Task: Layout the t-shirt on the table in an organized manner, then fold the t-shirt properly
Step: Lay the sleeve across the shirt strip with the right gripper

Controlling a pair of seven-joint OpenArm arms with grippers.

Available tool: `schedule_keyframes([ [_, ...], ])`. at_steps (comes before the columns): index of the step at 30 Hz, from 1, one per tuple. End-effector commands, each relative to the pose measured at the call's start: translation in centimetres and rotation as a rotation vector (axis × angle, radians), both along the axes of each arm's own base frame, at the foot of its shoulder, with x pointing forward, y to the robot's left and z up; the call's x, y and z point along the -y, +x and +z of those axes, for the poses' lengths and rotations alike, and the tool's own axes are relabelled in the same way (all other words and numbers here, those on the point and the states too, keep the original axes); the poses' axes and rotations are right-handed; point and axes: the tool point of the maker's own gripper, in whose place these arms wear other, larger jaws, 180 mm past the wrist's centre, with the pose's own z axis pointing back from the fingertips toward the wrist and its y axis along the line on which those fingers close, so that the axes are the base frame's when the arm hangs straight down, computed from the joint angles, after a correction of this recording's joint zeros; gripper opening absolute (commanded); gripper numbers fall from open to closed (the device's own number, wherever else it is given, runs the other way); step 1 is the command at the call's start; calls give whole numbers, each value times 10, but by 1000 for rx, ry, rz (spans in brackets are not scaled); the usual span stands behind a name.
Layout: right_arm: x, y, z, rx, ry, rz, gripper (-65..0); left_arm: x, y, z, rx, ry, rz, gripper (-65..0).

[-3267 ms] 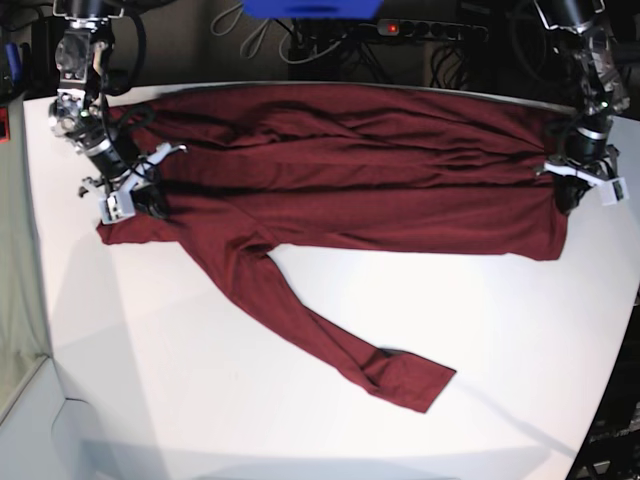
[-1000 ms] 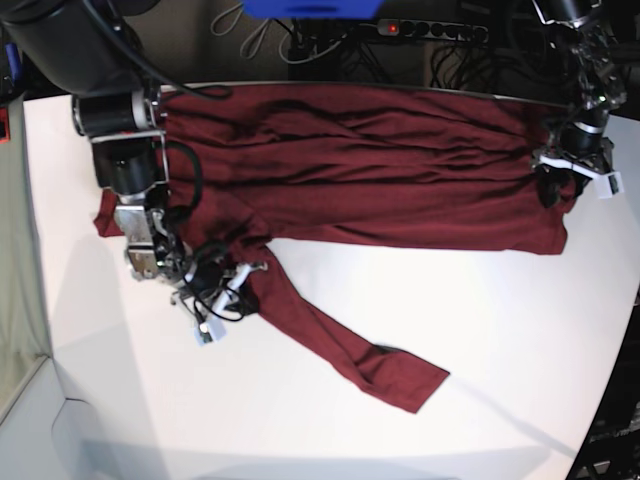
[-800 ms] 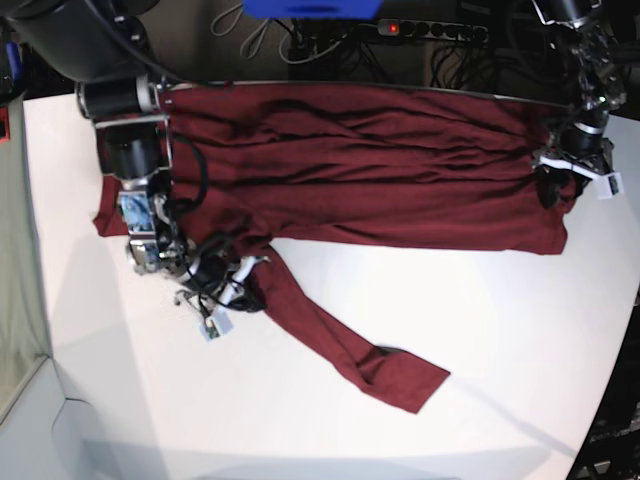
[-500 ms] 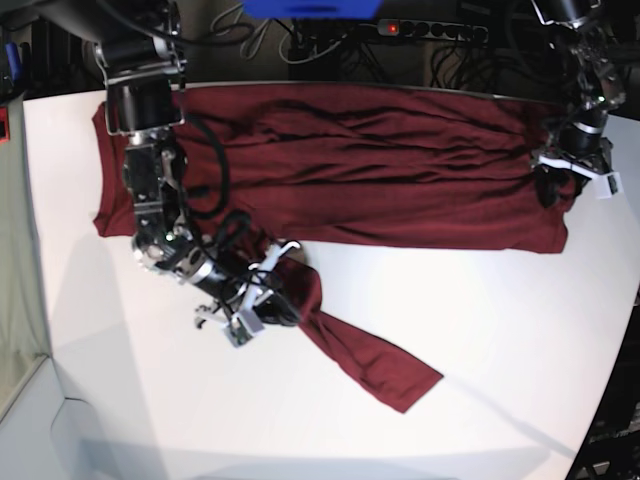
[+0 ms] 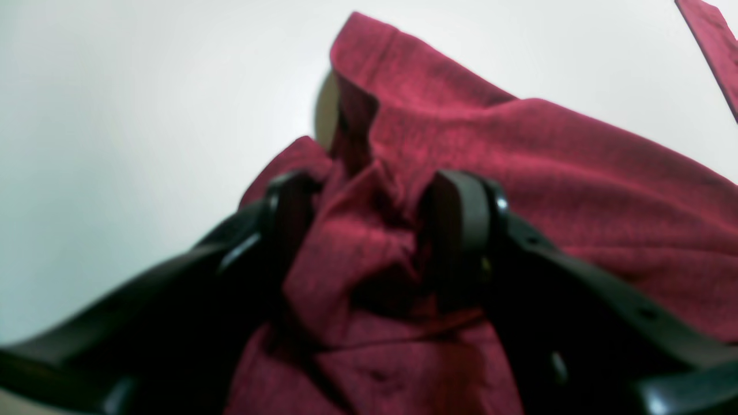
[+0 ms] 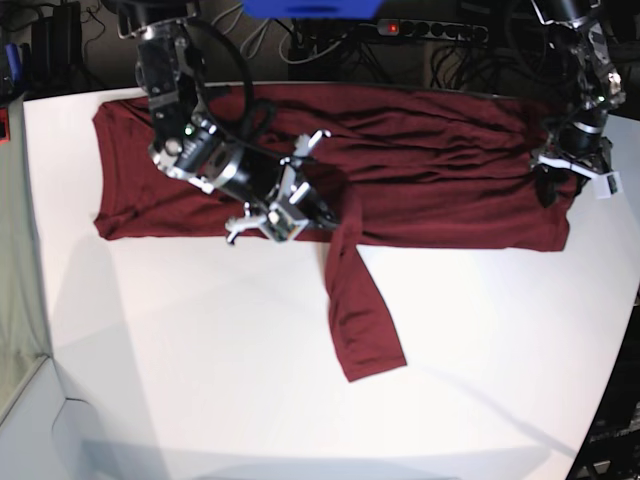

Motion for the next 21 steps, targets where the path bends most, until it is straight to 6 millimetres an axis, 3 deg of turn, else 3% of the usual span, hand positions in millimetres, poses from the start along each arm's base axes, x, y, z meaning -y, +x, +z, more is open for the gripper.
schedule_keyframes([
  [1, -9, 2, 20, 49, 58, 16, -650, -6, 4, 8, 14, 19, -3, -324],
  [5, -13, -19, 4, 5, 34, 62, -650, -6, 4, 8, 14, 19, -3, -324],
  [10, -6, -25, -13, -35, -4, 71, -643, -6, 4, 8, 14, 19, -3, -323],
  [17, 6, -27, -17, -36, -32, 69, -385, -5, 4, 10, 19, 20, -8, -322],
  [21, 17, -26, -9, -16, -27, 30, -344, -8, 8, 23, 68, 7, 6, -322],
])
